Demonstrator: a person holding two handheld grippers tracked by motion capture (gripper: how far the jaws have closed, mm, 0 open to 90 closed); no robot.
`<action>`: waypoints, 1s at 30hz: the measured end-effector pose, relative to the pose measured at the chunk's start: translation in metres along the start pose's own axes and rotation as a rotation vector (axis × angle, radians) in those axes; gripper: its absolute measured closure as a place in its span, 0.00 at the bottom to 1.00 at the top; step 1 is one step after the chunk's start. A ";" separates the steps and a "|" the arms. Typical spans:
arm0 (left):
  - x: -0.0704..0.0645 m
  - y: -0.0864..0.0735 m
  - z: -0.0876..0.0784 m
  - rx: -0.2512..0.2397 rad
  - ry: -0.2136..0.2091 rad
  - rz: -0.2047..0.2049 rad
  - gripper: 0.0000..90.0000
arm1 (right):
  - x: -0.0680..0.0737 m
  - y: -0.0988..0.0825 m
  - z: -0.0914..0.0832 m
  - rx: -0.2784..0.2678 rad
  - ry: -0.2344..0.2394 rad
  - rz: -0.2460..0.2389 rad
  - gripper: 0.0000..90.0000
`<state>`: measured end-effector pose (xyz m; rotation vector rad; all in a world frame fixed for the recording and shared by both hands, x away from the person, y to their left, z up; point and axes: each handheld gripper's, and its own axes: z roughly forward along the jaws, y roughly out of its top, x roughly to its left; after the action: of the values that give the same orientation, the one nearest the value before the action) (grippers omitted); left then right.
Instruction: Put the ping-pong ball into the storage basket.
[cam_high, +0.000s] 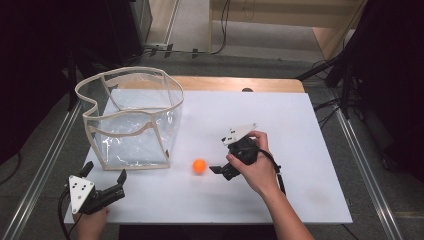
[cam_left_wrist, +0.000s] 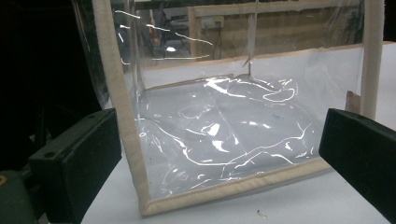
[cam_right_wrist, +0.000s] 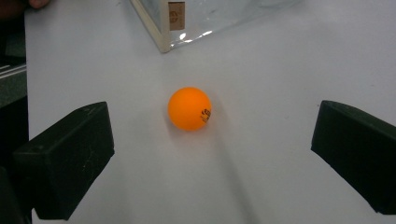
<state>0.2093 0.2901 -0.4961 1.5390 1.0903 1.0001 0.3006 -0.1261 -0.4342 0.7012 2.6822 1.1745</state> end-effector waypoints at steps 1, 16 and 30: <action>0.000 0.000 0.000 0.001 0.000 0.001 0.00 | 0.000 0.000 0.000 0.000 0.000 0.000 0.00; 0.000 0.000 0.000 0.006 -0.002 0.007 0.00 | 0.007 0.010 0.018 0.041 0.034 -0.018 0.00; 0.000 0.000 0.000 0.002 -0.004 0.003 0.00 | 0.012 0.017 0.035 0.081 0.064 -0.039 0.00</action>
<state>0.2093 0.2900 -0.4961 1.5437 1.0870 0.9978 0.3065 -0.0874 -0.4457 0.6306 2.7968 1.1022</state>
